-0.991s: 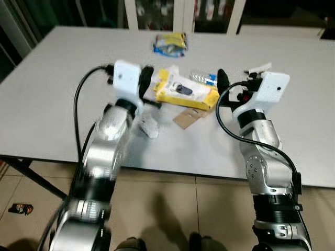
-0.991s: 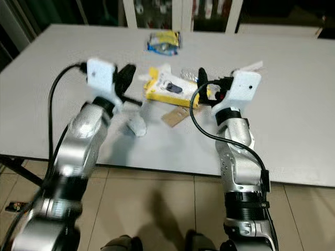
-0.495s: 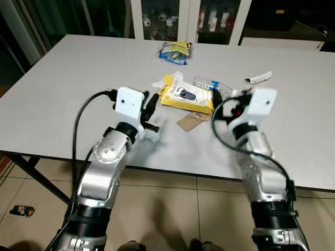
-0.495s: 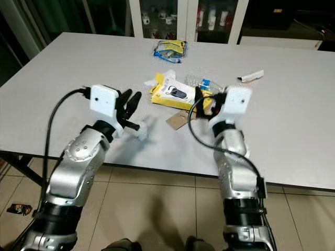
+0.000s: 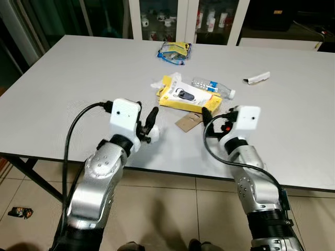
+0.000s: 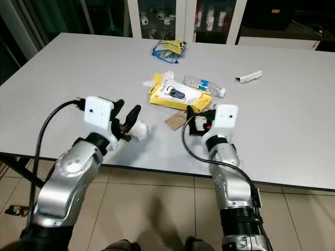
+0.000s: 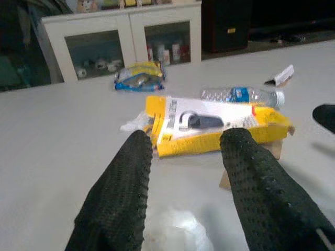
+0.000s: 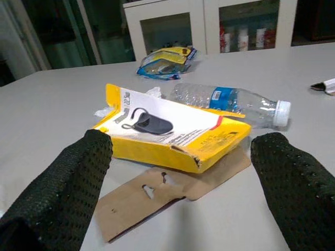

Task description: Picking trash to rubbish bin

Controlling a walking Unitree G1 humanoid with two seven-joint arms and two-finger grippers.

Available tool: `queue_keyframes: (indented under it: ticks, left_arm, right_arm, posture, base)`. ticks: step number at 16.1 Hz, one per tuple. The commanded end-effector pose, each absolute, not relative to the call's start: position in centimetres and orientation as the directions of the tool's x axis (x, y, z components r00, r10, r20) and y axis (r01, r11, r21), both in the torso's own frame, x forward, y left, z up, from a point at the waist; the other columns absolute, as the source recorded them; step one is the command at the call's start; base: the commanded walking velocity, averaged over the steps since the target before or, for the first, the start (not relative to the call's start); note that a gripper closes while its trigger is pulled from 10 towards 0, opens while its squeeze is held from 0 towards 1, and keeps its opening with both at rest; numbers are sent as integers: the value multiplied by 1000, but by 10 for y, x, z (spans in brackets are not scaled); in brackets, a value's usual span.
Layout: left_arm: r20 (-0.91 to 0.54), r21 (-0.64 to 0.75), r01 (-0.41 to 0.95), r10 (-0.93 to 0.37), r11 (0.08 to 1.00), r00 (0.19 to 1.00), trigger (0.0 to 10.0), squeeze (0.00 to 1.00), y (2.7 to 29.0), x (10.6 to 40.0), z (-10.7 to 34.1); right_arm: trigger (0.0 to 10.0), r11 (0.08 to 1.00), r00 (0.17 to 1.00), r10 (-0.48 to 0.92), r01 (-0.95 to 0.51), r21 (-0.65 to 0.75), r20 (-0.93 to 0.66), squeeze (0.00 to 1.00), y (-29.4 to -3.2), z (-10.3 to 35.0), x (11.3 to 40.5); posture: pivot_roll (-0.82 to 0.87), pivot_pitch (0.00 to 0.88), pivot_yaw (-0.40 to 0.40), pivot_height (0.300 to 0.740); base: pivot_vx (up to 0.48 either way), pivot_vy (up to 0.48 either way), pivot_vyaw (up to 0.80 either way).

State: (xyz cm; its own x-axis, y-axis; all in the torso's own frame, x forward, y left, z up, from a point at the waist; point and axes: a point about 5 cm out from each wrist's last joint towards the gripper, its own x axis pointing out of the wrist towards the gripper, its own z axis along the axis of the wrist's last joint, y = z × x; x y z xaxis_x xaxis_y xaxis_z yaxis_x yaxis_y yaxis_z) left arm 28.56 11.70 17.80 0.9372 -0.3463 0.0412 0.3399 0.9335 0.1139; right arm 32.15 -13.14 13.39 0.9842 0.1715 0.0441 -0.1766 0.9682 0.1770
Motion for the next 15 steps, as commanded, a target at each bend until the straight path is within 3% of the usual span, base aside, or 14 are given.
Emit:
queue_keyframes:
  ticks: [1,7,15]
  left_arm:
    - [28,133,330,-336,935,941,10000,1000,119,282,179]
    - [-16,141,422,-424,896,906,10000,1000,110,273,179]
    - [-52,102,347,-343,932,938,10000,1000,122,278,164]
  right_arm:
    - [10000,963,980,197,-198,183,23,0,-130,126,319]
    - [10000,927,934,354,-343,150,-55,0,-120,109,312]
    - [10000,902,906,419,-409,140,-54,0,-118,108,311]
  posture:
    - [23,93,5,740]
    - [25,98,6,740]
    - [24,95,2,740]
  base:
    - [0,0,0]
    - [0,0,0]
    - [0,0,0]
